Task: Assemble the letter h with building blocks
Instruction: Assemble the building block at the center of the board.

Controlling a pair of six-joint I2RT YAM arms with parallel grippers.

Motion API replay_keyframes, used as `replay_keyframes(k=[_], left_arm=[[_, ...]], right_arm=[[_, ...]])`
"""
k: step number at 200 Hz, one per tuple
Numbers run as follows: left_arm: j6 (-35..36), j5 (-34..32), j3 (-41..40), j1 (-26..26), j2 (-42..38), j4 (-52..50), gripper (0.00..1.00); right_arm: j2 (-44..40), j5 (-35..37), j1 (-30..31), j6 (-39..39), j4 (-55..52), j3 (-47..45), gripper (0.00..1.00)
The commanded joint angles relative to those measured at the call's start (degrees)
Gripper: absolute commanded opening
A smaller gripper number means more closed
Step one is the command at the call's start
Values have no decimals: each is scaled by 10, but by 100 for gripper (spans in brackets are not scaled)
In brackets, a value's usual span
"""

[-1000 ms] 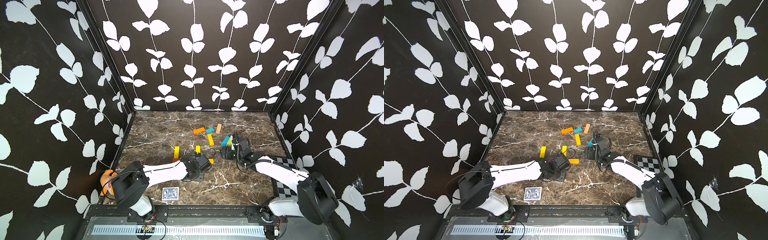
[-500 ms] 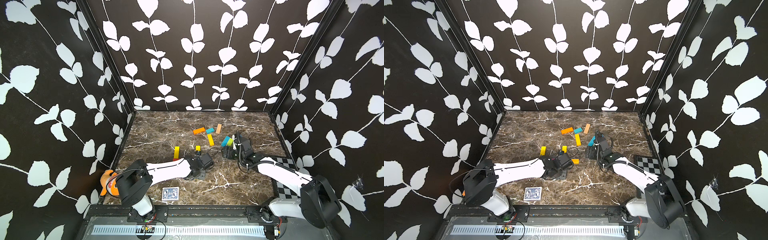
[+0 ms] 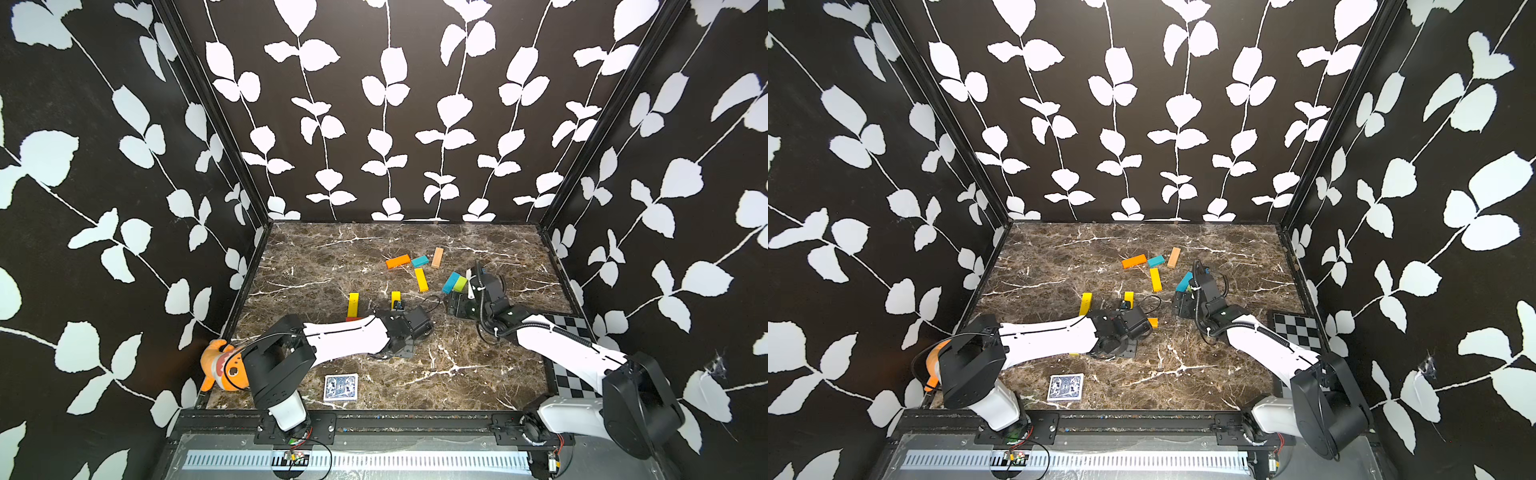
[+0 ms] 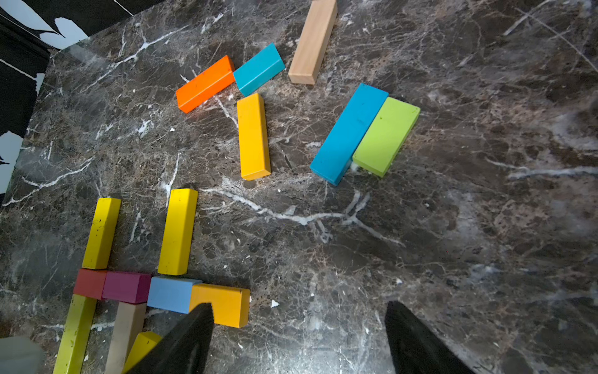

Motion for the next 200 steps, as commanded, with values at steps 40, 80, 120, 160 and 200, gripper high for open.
replay_keyframes(k=[40,80,120,160,200], left_arm=[[-21,-19,0,-3,12,1,16],[-22,-20,4,-1,20,0,17],[-22,-15,7,3,32,3,17],[-31,-14,-1,11,32,15,17],[-32,-17,-1,14,32,16,18]], right_arm=[[-14,-4,-6,10,16,-12,83],[-15,-5,-8,11,18,-12,83],[-15,-10,-10,12,21,-14,83],[-16,-13,-13,13,21,-16,83],[-17,-16,-14,14,24,-17,83]])
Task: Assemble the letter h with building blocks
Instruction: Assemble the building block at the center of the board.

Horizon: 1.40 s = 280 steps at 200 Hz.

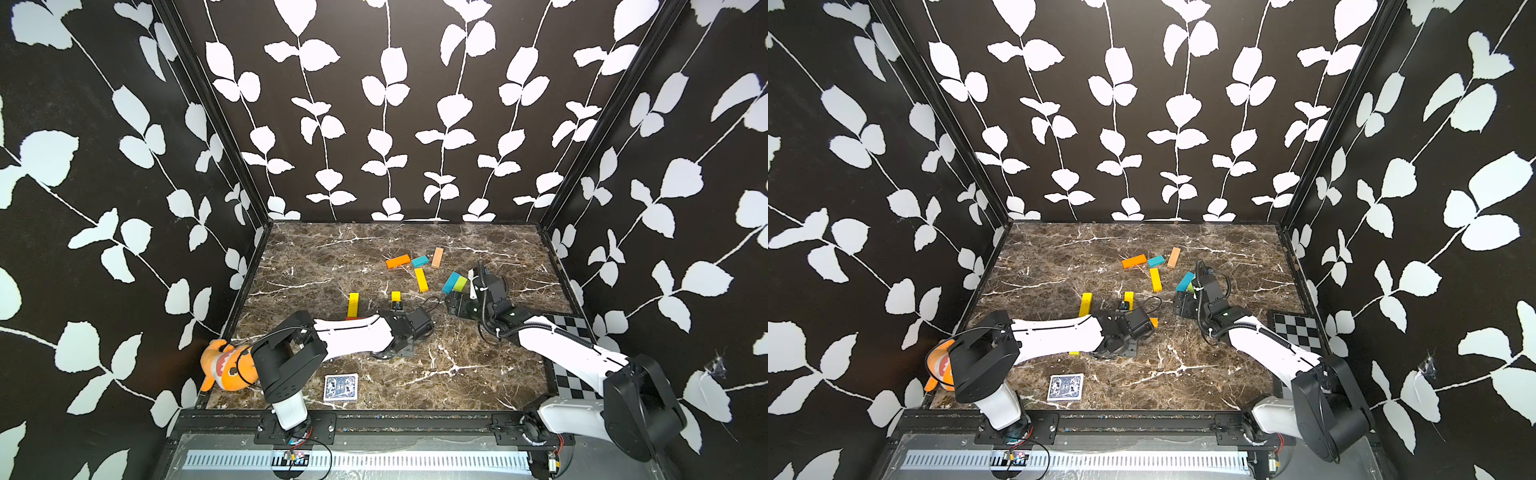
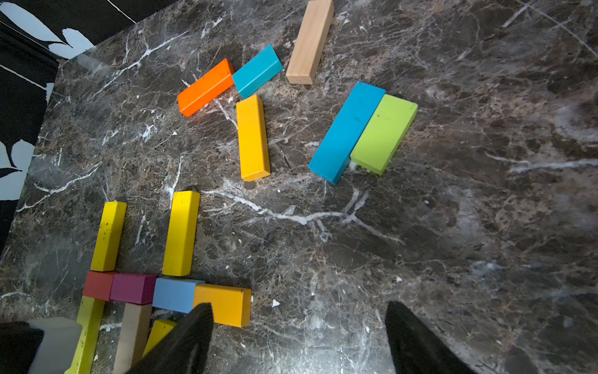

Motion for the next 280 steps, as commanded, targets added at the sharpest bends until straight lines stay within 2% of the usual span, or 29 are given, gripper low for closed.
replay_keyframes(k=[1,64,104,149,190,231,255,280], left_arm=[[-8,-7,-1,5,-2,-2,18],[-15,0,-8,11,1,3,20],[-9,6,-10,13,0,10,45],[13,3,6,10,-7,8,55],[50,-38,-5,-2,-105,48,63],[137,-59,-29,0,-202,89,90],[196,-104,-43,0,-252,100,98],[252,-162,-76,1,-313,117,99]], right_arm=[[-10,-2,-3,5,15,-7,83],[-10,-5,-5,6,17,-9,83],[-13,-6,-6,7,17,-9,83],[-14,-5,-8,9,20,-12,83],[-14,-11,-9,8,27,-15,84],[3,-63,-2,10,31,-6,80],[8,-44,48,19,5,5,78],[33,-21,128,34,-39,39,79]])
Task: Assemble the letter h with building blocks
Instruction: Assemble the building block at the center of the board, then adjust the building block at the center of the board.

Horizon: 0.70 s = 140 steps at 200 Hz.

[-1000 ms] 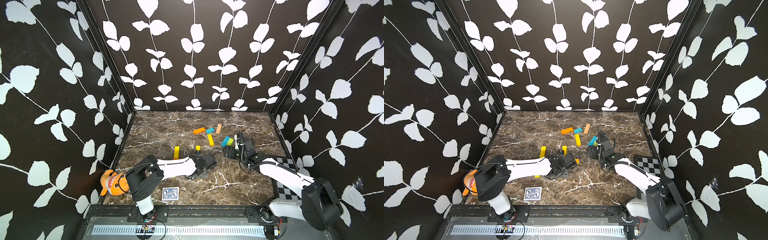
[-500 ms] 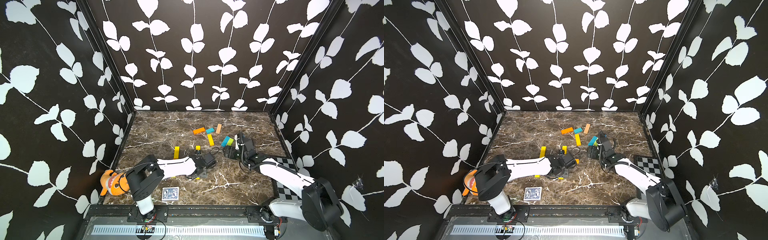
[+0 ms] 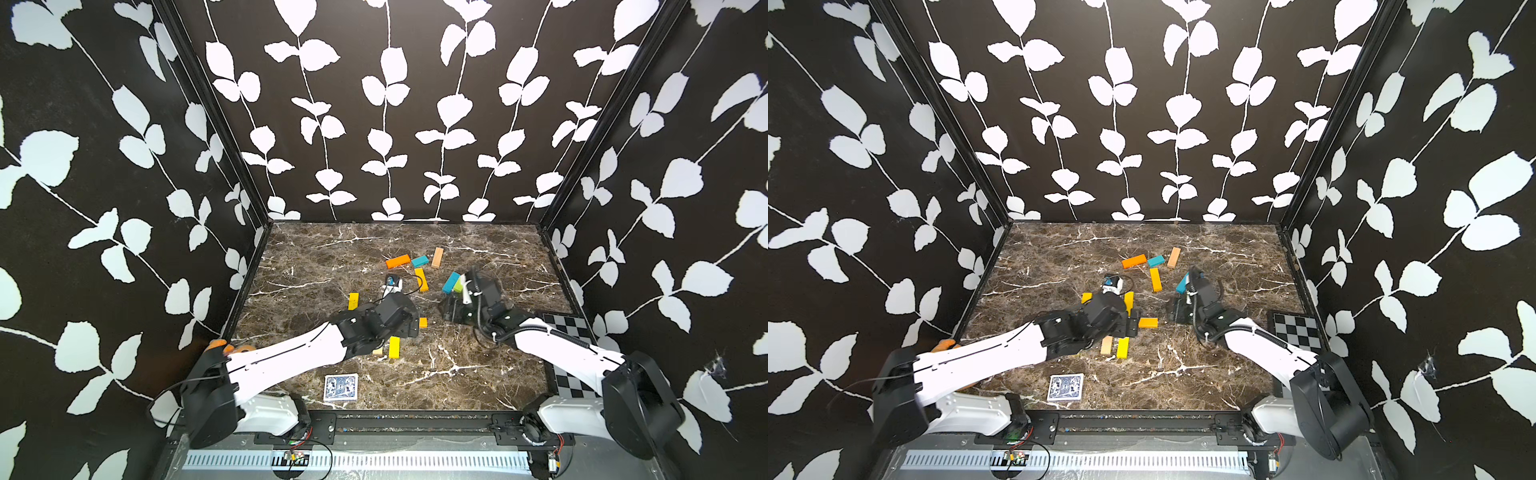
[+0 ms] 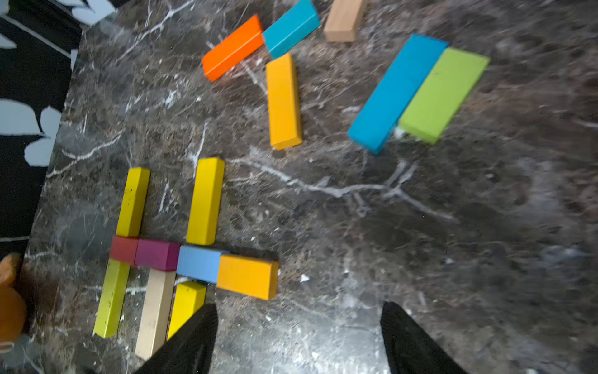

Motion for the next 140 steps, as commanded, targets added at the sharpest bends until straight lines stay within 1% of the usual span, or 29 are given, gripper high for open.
replay_keyframes(k=[1,23,41,70,84,107,140], left_arm=[[80,-76,-30,-1,-52,11,99],[109,-119,-57,-2,-102,4,99],[119,-131,-86,-1,-141,11,99],[129,-142,-138,-2,-207,32,99],[135,-147,-156,-1,-240,33,99],[153,-134,-180,-1,-287,40,99],[159,-124,-197,-2,-329,32,99]], right_arm=[[22,16,61,19,-35,39,79],[53,28,117,45,-61,69,79],[78,45,156,72,-62,85,79],[140,88,207,94,-109,144,79],[165,100,222,107,-118,165,78],[227,119,243,116,-143,208,75],[279,142,267,126,-174,264,72]])
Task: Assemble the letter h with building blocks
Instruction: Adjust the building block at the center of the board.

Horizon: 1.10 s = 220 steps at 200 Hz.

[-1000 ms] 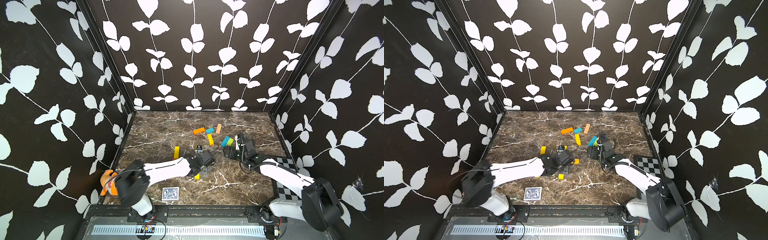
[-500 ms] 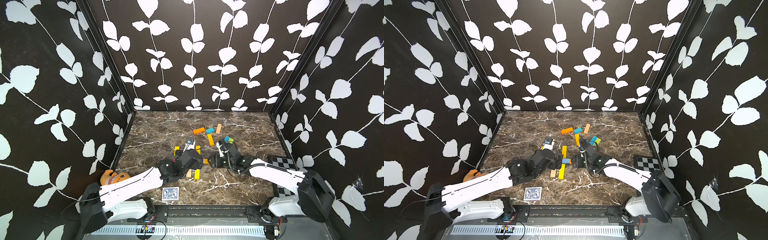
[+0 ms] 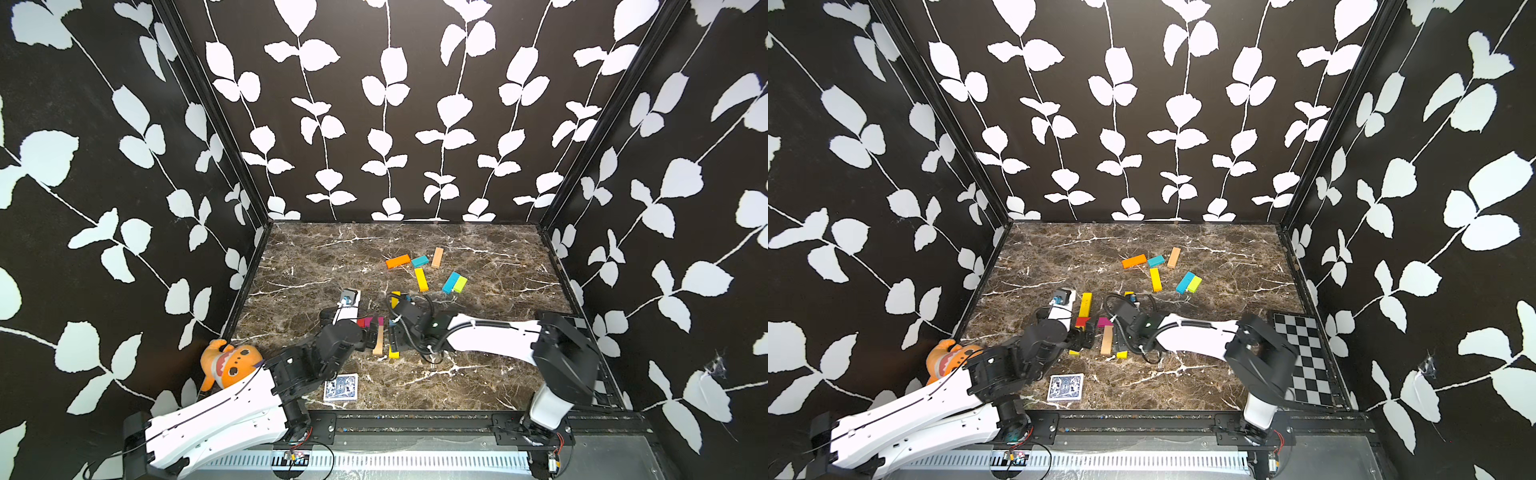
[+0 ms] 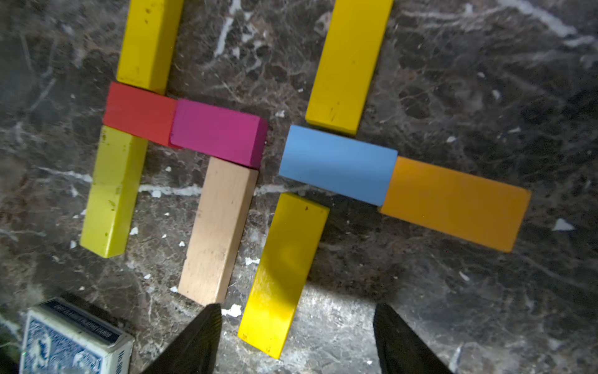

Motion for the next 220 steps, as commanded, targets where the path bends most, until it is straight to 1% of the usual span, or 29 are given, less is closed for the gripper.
replay_keyframes(k=[1,22,39,64,106,122,130,151,162,173,196,220], left_arm=[[15,2,-18,-2,-24,7,99],[13,0,-34,-2,-43,5,99],[11,2,-43,-1,-53,1,99],[9,2,-48,-2,-65,-4,99],[7,2,-57,-2,-74,-4,99],[7,3,-59,-1,-75,-3,99],[6,1,-59,-2,-75,-6,99],[7,-2,-59,-2,-78,-10,99],[5,-3,-59,-2,-81,-11,99],[4,-6,-60,-1,-83,-11,99],[4,-11,-62,-2,-88,-10,99],[6,-15,-65,-2,-89,-5,99]], right_arm=[[20,37,15,25,-36,34,72],[45,34,22,33,-40,55,70],[60,46,25,42,-64,74,67],[62,66,26,58,-73,76,63],[76,65,27,69,-68,83,59],[72,66,27,64,-53,77,59],[68,63,27,49,-51,75,60],[44,69,27,15,-54,62,68],[23,78,27,9,-55,46,70],[7,70,27,0,-47,26,70],[5,31,30,-15,-55,21,65],[2,16,35,-33,-51,7,66]])
